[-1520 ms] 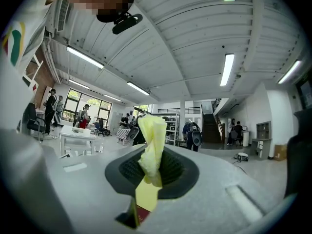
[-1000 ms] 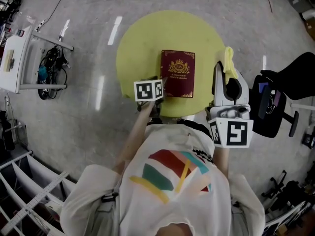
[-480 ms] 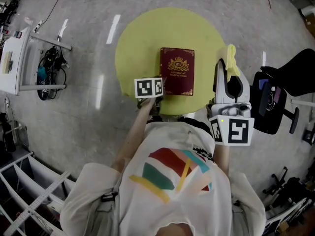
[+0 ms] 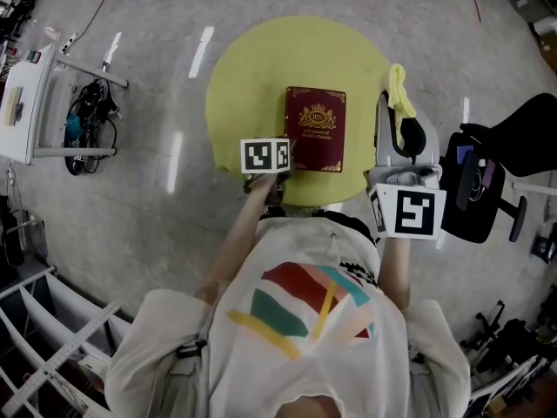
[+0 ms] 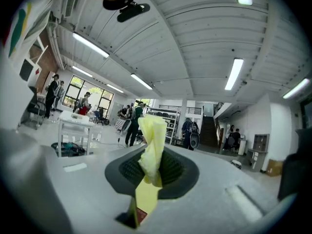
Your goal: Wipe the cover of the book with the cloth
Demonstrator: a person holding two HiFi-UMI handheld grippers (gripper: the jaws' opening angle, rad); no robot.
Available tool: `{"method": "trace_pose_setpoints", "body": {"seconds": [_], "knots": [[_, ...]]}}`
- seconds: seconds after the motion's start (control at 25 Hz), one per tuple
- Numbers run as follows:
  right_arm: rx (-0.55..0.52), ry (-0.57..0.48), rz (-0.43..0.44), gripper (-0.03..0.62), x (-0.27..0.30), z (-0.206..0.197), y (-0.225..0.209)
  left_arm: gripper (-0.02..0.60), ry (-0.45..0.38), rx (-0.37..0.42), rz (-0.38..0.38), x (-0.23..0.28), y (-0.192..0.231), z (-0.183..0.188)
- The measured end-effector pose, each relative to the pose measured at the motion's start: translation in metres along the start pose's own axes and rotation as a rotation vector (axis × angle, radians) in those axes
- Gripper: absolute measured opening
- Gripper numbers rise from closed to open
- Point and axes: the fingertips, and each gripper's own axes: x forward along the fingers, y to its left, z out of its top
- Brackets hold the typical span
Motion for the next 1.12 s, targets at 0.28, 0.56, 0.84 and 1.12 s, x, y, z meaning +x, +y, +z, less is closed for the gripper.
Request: {"method": "trace_pose_setpoints", "body": {"seconds": [0.28,0.56,0.84,1.12], "knots": [[-0.352,0.288,0.139,0.029,0.061,-0.078,0.008,0.138,-0.014,0.003,-0.003,0.001,0.0,0.0],[-0.706,0.576,0.304,0.029,0.097,-0.186,0.021,0.14,-0.041,-0.007,-0.01,-0.002,-0.002,0.001],[-0.72,0.792,0.414,0.029,0.106,-0.256,0.041,0.14,-0.055,-0.012,-0.011,0.0,-0.002,0.001],[-0.771,0.892,0.437,0.029,0.103,-0.297,0.043,0.14,-0.055,-0.014,-0.011,0.0,-0.005,0.002]]}}
